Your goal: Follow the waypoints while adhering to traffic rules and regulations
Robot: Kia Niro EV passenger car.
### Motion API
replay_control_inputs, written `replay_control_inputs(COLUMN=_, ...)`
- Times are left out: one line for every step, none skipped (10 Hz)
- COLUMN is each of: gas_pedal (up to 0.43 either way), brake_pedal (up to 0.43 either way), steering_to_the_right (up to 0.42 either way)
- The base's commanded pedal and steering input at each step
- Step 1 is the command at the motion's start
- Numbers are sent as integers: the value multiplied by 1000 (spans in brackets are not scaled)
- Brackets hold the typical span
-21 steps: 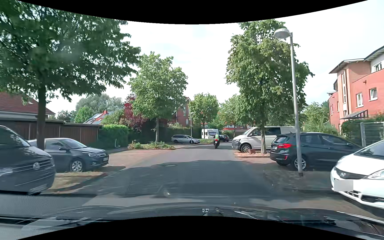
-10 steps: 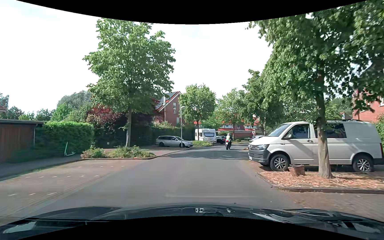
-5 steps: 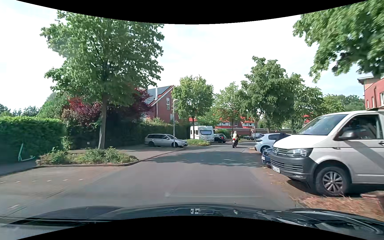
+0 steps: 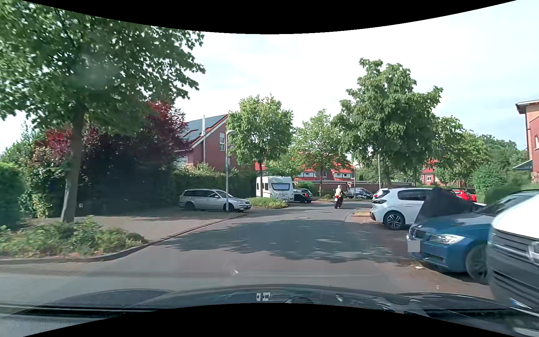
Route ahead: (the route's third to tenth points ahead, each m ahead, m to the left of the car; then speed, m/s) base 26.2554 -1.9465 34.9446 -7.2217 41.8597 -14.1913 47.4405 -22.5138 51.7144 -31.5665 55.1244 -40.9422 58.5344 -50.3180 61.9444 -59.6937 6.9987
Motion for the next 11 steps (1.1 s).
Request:
replay_control_inputs(gas_pedal=138, brake_pedal=0, steering_to_the_right=69)
replay_control_inputs(gas_pedal=138, brake_pedal=0, steering_to_the_right=69)
replay_control_inputs(gas_pedal=138, brake_pedal=0, steering_to_the_right=69)
replay_control_inputs(gas_pedal=138, brake_pedal=0, steering_to_the_right=69)
replay_control_inputs(gas_pedal=138, brake_pedal=0, steering_to_the_right=69)
replay_control_inputs(gas_pedal=138, brake_pedal=0, steering_to_the_right=69)
replay_control_inputs(gas_pedal=138, brake_pedal=0, steering_to_the_right=69)
replay_control_inputs(gas_pedal=138, brake_pedal=0, steering_to_the_right=69)
replay_control_inputs(gas_pedal=138, brake_pedal=0, steering_to_the_right=69)
replay_control_inputs(gas_pedal=138, brake_pedal=0, steering_to_the_right=69)
replay_control_inputs(gas_pedal=138, brake_pedal=0, steering_to_the_right=69)
